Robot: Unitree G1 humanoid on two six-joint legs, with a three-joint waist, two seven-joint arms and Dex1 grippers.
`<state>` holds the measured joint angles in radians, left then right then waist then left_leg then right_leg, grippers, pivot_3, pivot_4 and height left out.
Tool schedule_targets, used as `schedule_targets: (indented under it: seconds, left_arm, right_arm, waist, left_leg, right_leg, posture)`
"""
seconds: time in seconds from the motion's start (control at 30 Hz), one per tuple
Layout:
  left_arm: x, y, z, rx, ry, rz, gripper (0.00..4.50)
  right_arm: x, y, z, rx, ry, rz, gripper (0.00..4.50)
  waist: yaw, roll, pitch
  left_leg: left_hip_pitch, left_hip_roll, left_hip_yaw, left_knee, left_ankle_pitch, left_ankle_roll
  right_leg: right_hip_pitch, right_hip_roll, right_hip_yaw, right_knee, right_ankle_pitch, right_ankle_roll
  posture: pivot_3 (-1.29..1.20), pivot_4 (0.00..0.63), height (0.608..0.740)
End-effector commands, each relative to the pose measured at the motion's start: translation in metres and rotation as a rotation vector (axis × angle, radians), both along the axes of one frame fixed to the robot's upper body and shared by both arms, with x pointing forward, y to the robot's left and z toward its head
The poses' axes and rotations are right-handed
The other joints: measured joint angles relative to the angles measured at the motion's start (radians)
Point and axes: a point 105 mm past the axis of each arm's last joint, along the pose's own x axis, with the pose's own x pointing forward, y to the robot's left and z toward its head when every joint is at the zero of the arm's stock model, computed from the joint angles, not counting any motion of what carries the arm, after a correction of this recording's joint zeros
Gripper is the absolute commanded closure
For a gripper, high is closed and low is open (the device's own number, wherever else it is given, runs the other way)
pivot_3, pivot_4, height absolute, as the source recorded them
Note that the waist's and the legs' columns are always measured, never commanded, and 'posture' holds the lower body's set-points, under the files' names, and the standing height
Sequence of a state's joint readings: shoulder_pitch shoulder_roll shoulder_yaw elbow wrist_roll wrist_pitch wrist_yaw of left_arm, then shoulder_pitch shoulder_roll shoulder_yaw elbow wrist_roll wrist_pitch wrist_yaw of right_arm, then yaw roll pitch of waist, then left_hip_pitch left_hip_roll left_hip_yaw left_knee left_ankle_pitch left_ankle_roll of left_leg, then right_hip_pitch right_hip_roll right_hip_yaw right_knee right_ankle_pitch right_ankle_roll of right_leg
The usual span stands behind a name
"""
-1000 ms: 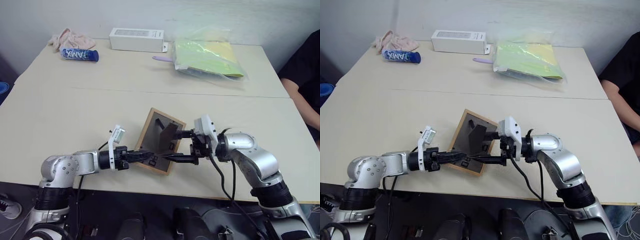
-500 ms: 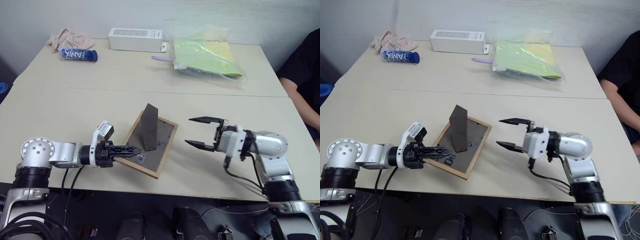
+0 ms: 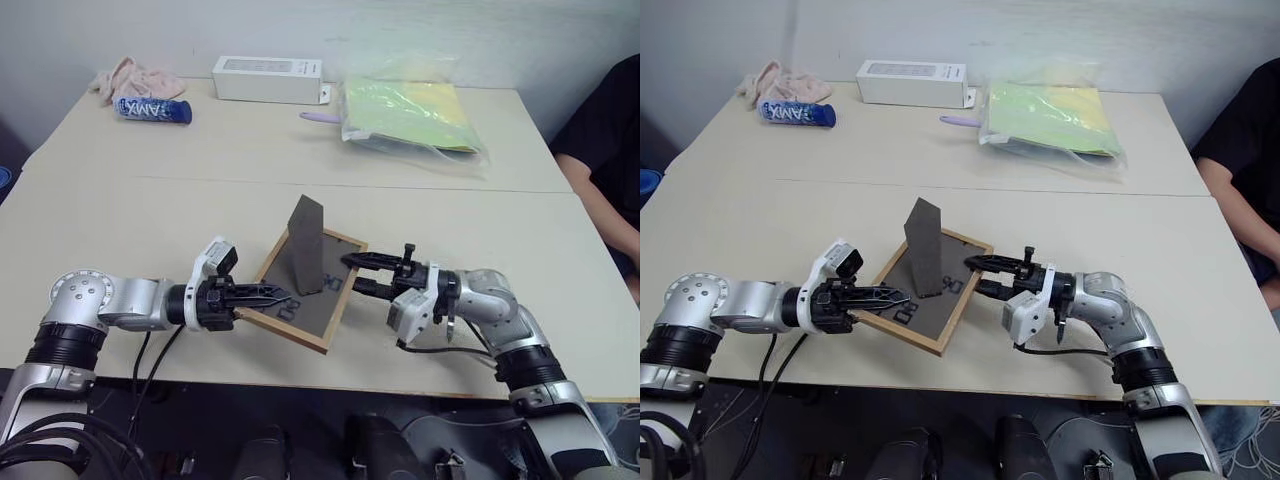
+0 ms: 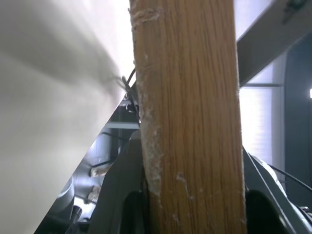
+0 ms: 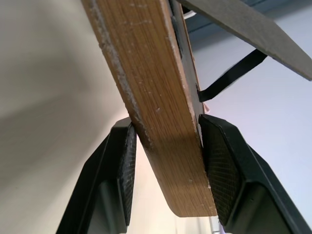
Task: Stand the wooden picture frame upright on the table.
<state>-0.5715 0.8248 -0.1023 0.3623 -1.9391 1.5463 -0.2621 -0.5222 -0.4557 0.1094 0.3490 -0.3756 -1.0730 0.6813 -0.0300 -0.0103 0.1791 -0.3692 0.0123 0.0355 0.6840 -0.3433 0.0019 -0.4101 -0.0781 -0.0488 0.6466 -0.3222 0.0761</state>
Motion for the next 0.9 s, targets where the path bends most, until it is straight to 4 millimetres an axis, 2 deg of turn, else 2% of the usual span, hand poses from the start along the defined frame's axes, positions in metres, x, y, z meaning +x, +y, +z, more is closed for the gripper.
schedule_targets:
  seconds: [0.03,0.07,0.13,0.2,0.27,0.37,0.47,0.53,0.63,0.67,0.7,0.77,0.83,0.9]
  left_arm:
    - [-0.005,-0.008,0.017,-0.066,-0.062,-0.051,3.25]
    - [-0.005,-0.009,0.018,-0.066,-0.073,-0.049,3.25]
    - [0.002,-0.013,0.033,-0.093,-0.21,0.038,3.25]
    - [0.006,-0.009,0.045,-0.147,-0.276,0.098,2.52]
    - [0.007,-0.003,0.045,-0.151,-0.275,0.129,1.94]
    - [0.011,0.019,0.046,-0.126,-0.267,0.211,1.15]
    - [0.007,0.039,0.043,-0.012,-0.283,0.281,1.14]
    - [0.014,0.056,0.042,0.059,-0.302,0.397,1.14]
    - [0.027,0.078,0.05,0.132,-0.43,0.568,1.14]
    - [0.028,0.08,0.055,0.158,-0.525,0.594,1.14]
    - [0.028,0.082,0.064,0.156,-0.667,0.624,1.14]
    - [0.025,0.081,0.068,0.234,-0.944,0.61,1.14]
    - [0.022,0.074,0.06,0.33,-1.139,0.53,0.78]
    - [0.019,0.069,0.05,0.383,-1.226,0.447,0.31]
  right_arm:
    - [0.001,0.002,0.012,0.107,-0.032,-0.003,2.98]
    - [0.0,0.001,0.012,0.105,-0.048,0.0,2.98]
    - [0.001,0.001,0.023,0.174,-0.051,-0.006,2.98]
    - [0.001,0.002,0.029,0.203,-0.072,0.0,2.98]
    - [-0.001,0.002,0.031,0.21,-0.086,0.007,3.11]
    - [-0.002,0.002,0.033,0.23,-0.084,0.01,3.21]
    - [-0.001,0.0,0.037,0.263,-0.065,-0.001,3.25]
    - [0.002,-0.005,0.04,0.315,-0.025,-0.024,3.25]
    - [0.003,-0.009,0.04,0.371,0.054,-0.036,3.25]
    - [0.004,-0.012,0.041,0.396,0.072,-0.045,3.25]
    - [0.004,-0.013,0.039,0.406,0.121,-0.043,3.25]
    - [0.006,-0.018,0.04,0.502,0.267,-0.048,3.26]
    - [0.009,-0.024,0.041,0.665,0.513,-0.03,3.26]
    - [0.009,-0.027,0.037,0.772,0.747,0.005,3.26]
  waist:
    - [0.0,0.0,0.0]
    - [0.0,0.0,0.0]
    - [0.0,0.0,0.0]
    - [0.0,0.0,0.0]
    - [-0.001,0.0,0.0]
    - [-0.009,0.0,0.0]
    - [-0.016,0.0,0.0]
    - [-0.015,0.0,0.0]
    - [-0.005,0.0,0.0]
    - [-0.002,0.0,0.0]
    - [-0.001,0.001,0.001]
    - [0.001,0.002,0.001]
    - [0.004,0.002,0.001]
    - [0.005,0.002,0.001]
  left_leg:
    - [0.0,0.0,0.0,0.0,0.0,0.0]
    - [0.0,0.0,0.0,0.0,0.0,0.0]
    - [0.0,0.0,0.0,0.0,0.0,0.0]
    - [0.0,0.0,0.0,0.0,0.0,0.0]
    - [-0.001,0.001,-0.001,0.0,0.0,0.0]
    - [0.001,0.001,0.001,0.0,0.001,-0.001]
    - [0.001,0.001,0.0,-0.001,0.001,-0.001]
    - [0.001,0.001,0.0,-0.001,0.001,-0.001]
    - [0.001,0.001,-0.001,-0.001,0.001,-0.001]
    - [0.001,0.001,-0.001,-0.001,0.001,-0.001]
    - [0.0,0.001,-0.001,-0.001,0.001,-0.001]
    - [0.0,0.0,0.0,-0.001,0.0,-0.001]
    - [-0.001,0.001,0.0,-0.002,0.0,-0.001]
    - [0.0,0.001,0.0,-0.002,0.0,-0.001]
  right_leg:
    - [0.0,0.0,0.0,0.0,0.0,0.0]
    - [0.0,0.0,0.0,0.0,0.0,0.0]
    - [0.0,0.0,0.0,0.0,0.0,0.0]
    - [0.0,0.0,0.0,0.0,0.0,0.0]
    - [0.0,0.0,-0.001,-0.001,0.0,0.0]
    - [0.0,0.001,0.0,0.0,0.0,0.0]
    - [0.0,0.001,0.0,0.001,0.0,0.0]
    - [0.0,0.001,0.0,0.001,0.0,0.0]
    - [0.0,0.0,0.0,-0.001,0.0,-0.001]
    - [0.0,0.0,0.0,-0.002,0.0,-0.001]
    - [0.0,0.0,0.0,-0.002,0.0,-0.001]
    - [0.0,0.0,0.0,-0.002,0.0,-0.001]
    - [0.001,0.0,-0.001,-0.003,0.0,-0.001]
    - [0.001,0.0,-0.001,-0.004,0.0,-0.001]
  posture:
    - [0.0,0.15,0.74]
    - [0.0,0.15,0.74]
    - [0.0,0.15,0.74]
    - [0.0,0.15,0.74]
    - [0.0,0.15,0.74]
    - [0.0,0.15,0.74]
    - [0.0,0.15,0.74]
    - [0.0,0.15,0.74]
    - [0.0,0.15,0.74]
    - [0.0,0.15,0.74]
    - [0.0,0.15,0.74]
    - [0.0,0.15,0.74]
    - [0.0,0.15,0.74]
    - [0.0,0.15,0.74]
